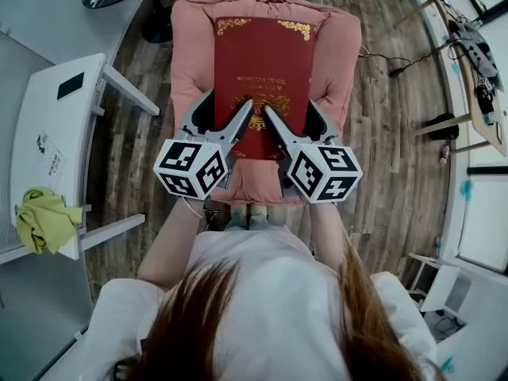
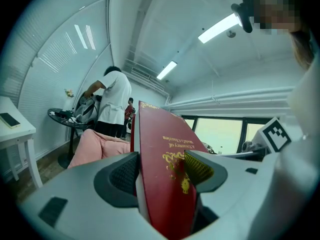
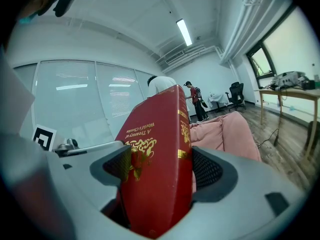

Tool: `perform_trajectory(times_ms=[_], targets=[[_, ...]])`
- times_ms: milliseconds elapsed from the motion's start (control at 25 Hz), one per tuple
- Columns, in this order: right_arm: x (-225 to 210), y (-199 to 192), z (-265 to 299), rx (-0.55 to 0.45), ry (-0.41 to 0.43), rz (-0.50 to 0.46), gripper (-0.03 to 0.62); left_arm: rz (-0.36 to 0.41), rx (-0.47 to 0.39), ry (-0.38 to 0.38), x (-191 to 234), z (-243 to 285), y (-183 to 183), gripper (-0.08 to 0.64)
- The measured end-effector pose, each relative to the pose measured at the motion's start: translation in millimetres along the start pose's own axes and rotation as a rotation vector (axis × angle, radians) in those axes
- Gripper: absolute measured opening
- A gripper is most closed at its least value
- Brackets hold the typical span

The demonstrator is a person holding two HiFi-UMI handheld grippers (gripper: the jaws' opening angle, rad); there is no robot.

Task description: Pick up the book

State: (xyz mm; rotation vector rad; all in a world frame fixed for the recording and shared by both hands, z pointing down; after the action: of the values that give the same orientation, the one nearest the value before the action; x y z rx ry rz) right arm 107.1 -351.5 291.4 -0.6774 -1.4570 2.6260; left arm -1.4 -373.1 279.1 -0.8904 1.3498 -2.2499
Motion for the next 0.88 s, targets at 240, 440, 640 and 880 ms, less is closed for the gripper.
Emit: perform_trajectory(times_ms=[240, 440, 640, 880], targets=[[9, -8, 0, 0.015, -0.012, -0.009, 0.379, -0.018, -0.002, -0.005, 4, -9, -8, 0.276], [11, -18, -3, 0.001, -0.034, 0.012, 0.379, -0.005, 0.006, -0.030, 4, -11, -15, 0.276], [13, -26, -11, -0.019, -0.059, 0.033, 0.379, 0.014, 0.016, -0.050, -1, -15, -19, 0.278], [21, -32, -31, -0.032, -0.049, 0.025, 0.379, 0.025, -0.001, -0.042, -17, -32, -23, 0.278]])
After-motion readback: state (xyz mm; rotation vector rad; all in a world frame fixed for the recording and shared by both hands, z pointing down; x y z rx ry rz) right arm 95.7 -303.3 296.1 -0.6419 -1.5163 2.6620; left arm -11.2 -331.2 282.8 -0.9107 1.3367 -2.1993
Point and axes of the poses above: the fingertips, and each gripper's own axes: z forward along the fingers, x to its left, y out of its top, the point moved 1 cm from there along -z, backward along the fingers, and after that the axes turned 13 degrees about x, right-handed, at the moved point
